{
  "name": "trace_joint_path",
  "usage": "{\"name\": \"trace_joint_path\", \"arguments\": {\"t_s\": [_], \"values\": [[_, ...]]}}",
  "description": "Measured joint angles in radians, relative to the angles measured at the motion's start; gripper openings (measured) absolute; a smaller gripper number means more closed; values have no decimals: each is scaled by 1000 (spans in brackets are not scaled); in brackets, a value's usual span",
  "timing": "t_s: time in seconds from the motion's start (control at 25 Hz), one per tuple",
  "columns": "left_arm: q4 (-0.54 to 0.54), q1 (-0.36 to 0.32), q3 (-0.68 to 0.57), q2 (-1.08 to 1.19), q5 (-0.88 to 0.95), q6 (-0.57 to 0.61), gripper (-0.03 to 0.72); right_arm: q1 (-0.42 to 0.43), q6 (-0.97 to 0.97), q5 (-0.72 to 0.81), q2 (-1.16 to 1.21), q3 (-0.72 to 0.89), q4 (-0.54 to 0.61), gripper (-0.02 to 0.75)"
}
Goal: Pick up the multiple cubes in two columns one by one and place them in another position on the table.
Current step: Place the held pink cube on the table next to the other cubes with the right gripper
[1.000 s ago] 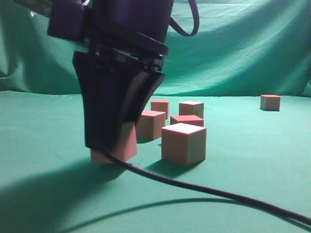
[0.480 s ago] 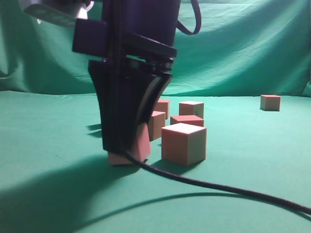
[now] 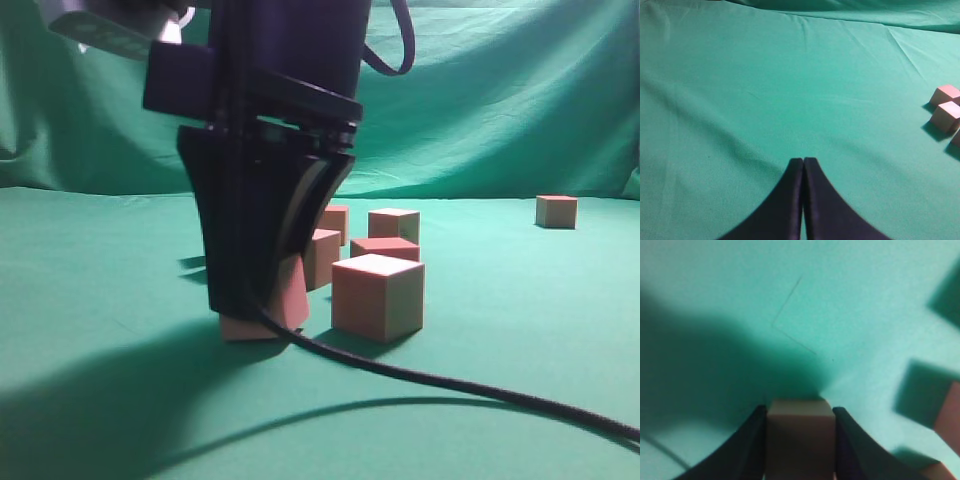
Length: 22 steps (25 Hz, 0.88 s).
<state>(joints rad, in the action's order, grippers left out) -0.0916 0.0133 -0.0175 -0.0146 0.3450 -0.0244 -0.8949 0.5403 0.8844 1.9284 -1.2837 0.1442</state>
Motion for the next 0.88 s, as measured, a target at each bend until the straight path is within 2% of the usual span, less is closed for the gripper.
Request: {"name": "trace_joint_path", "arguments": {"t_s": [0.04,0.28,0.36,0.52,0.56,0.72,0.88], "values": [[0,0,0,0,0,0,0,0,0,0,2,0,5,262],[0,0,0,0,0,0,0,0,-43,51,21,-47,21,510],[0,0,0,0,0,0,0,0,-63,69,21,-93,21,566],[0,0,0,0,0,0,0,0,-74,144,21,-207,21,552],[0,0,0,0,0,0,0,0,-76,173,21,-241,21,577],[0,0,0,0,0,0,0,0,-112,306,21,-381,-20,577],[0,0,0,0,0,0,0,2,-300,336,18,-467,-214,577]]}}
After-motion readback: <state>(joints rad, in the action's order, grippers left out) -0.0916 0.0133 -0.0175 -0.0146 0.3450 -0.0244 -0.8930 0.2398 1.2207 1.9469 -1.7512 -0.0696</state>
